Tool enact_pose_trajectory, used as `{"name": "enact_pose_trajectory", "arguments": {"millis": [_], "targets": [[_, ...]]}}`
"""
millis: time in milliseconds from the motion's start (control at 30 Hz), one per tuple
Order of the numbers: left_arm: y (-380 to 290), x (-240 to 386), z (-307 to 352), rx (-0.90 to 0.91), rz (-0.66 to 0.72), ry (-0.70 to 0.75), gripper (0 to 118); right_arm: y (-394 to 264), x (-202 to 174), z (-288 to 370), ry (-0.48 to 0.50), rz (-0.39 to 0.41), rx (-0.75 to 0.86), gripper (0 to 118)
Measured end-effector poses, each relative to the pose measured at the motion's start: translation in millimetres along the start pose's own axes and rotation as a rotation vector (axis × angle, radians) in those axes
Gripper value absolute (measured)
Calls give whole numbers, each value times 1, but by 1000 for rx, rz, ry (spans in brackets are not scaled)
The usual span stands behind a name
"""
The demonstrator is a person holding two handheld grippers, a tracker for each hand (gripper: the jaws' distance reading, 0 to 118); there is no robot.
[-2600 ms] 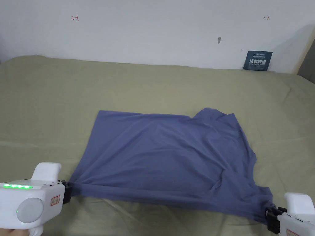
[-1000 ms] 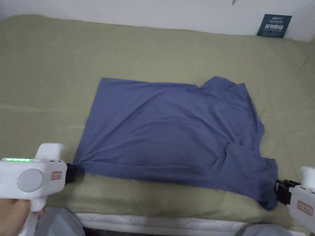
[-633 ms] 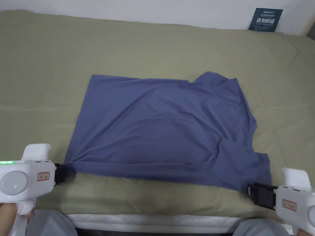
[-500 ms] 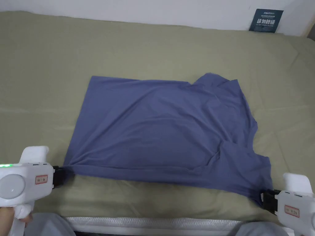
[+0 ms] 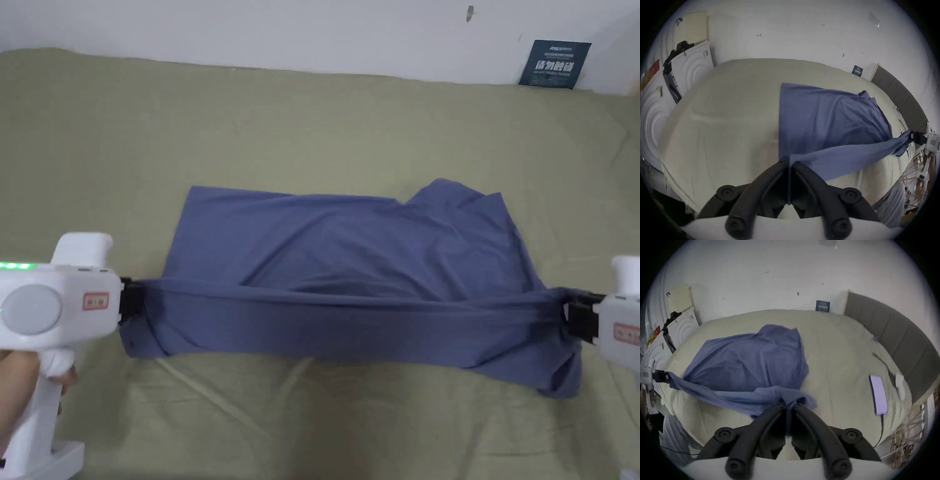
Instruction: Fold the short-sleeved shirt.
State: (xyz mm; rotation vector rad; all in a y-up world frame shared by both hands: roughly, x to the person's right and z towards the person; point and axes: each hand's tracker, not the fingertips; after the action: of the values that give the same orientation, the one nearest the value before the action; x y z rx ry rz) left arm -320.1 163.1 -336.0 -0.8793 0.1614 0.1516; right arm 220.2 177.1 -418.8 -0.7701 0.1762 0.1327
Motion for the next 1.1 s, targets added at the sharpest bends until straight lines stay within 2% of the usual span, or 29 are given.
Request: {"name": "enact_pose_trajectory", "arguments": {"millis": [167,300,433,467,500,533,567,600,667,700,733,767,800,833,933,967,1000,1033,1067,1100], "targets": [[48,4,-64,-50,-13,17,2,39,-4,-68,-33,38,-57,5],[59,6,-108,-114,-28,31,2,46,-7,-117,-48,58,-127,5],[53,4,-130,-148,-29,37,10,41,-5,-142,-47,17,-174,9],[53,3,-130,-142,-22,39,50,39,-1,-143,-41,-14,-180,45],[46,-1,-123,-134,-4,46,94,36,3,-141,-45,-34,-190,91],[42,-2,-115,-121,14,61,118,33,6,-134,-44,-32,-187,118],[42,-2,-103,-73,20,50,116,29,12,-123,-22,-13,-117,108],[41,-3,-94,-72,18,54,109,27,7,-112,-38,-17,-114,100],[31,-9,-72,-45,36,76,97,17,16,-90,-56,-25,-66,98],[28,-10,-63,-41,43,78,88,12,21,-80,-48,-36,-48,97],[24,-10,-53,-47,40,68,68,10,22,-68,-41,-57,-34,90],[16,-13,-48,-75,31,43,19,3,25,-57,-39,-71,-25,63],[9,-11,-46,-93,27,30,0,-3,26,-48,-32,-92,-5,15],[1,-9,-41,-85,28,32,0,-10,29,-43,-30,-96,-4,0],[-16,-5,-40,-102,35,6,0,-25,29,-32,7,-102,-11,0],[-19,-3,-41,-110,48,-7,0,-30,27,-31,-10,-96,-9,0],[-21,-1,-43,-110,74,-11,9,-36,21,-26,-30,-74,-28,0],[-24,0,-44,-110,88,-12,36,-40,19,-25,-30,-70,-34,0],[-26,4,-47,-113,80,8,91,-44,18,-25,-23,-70,-44,0],[-28,7,-51,-116,72,31,118,-46,16,-25,-20,-73,-47,0]]}}
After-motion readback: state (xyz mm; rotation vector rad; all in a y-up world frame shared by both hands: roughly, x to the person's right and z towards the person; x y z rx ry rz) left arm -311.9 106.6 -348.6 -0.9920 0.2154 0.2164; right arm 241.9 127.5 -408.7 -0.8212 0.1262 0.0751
